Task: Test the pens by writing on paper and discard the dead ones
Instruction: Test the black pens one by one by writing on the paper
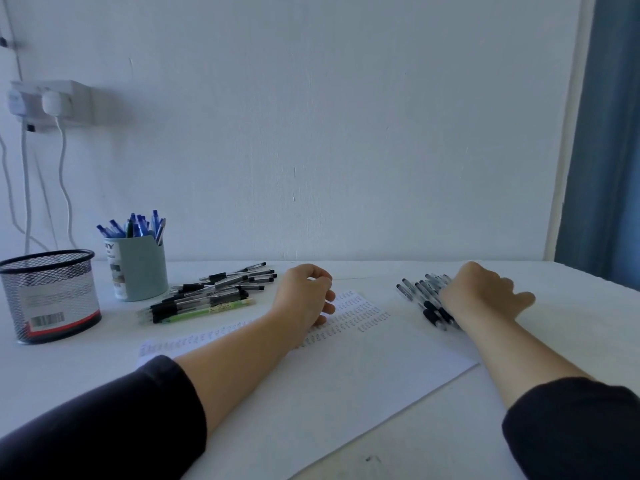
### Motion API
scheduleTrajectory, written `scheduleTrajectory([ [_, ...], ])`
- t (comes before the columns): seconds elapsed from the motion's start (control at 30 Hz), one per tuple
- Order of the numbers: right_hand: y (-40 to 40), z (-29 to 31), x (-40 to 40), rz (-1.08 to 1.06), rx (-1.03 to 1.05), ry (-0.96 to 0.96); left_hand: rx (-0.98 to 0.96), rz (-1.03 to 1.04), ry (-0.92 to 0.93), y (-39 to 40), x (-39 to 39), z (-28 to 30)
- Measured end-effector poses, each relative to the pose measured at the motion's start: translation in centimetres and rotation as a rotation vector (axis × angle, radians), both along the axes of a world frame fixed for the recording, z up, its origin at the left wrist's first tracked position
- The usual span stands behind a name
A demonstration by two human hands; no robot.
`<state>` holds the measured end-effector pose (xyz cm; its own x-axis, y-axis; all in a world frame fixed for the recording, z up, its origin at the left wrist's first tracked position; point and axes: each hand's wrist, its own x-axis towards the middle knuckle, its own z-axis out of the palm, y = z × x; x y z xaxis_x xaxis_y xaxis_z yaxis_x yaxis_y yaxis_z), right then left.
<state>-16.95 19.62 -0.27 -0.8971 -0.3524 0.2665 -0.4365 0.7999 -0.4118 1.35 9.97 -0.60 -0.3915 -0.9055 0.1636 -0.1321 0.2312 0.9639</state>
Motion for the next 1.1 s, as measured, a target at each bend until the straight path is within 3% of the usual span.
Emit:
scheduleTrajectory([
  [0.23, -0.3, 0.1, 0.5, 0.068, 0.081, 0.041, -0.008, -0.018, 0.002, 0.0, 0.1, 0.0],
  [0.43, -2.0, 0.0, 2.4, 0.516, -0.060, 0.038, -0.035, -0.025, 0.000, -0.5, 0.8, 0.8],
  [0.6, -2.3, 0.2, 4.9, 0.786, 0.022, 0.067, -0.117, -0.020, -0.066, -2.4, 2.5, 2.9],
  [0.7, -2.7, -0.1, 5.8, 0.932, 0.046, -0.043, -0.238, 0.065, -0.209, -5.1, 5.0, 4.4],
  [0.83, -3.9, -0.9, 6.8, 0.983, 0.187, -0.055, -0.499, 0.331, -0.602, -8.5, 8.8, 4.6],
  [1.1, -3.6, -1.1, 6.7, 1.050, 0.196, -0.130, -0.534, 0.277, -0.909, -11.7, 9.9, 1.2],
])
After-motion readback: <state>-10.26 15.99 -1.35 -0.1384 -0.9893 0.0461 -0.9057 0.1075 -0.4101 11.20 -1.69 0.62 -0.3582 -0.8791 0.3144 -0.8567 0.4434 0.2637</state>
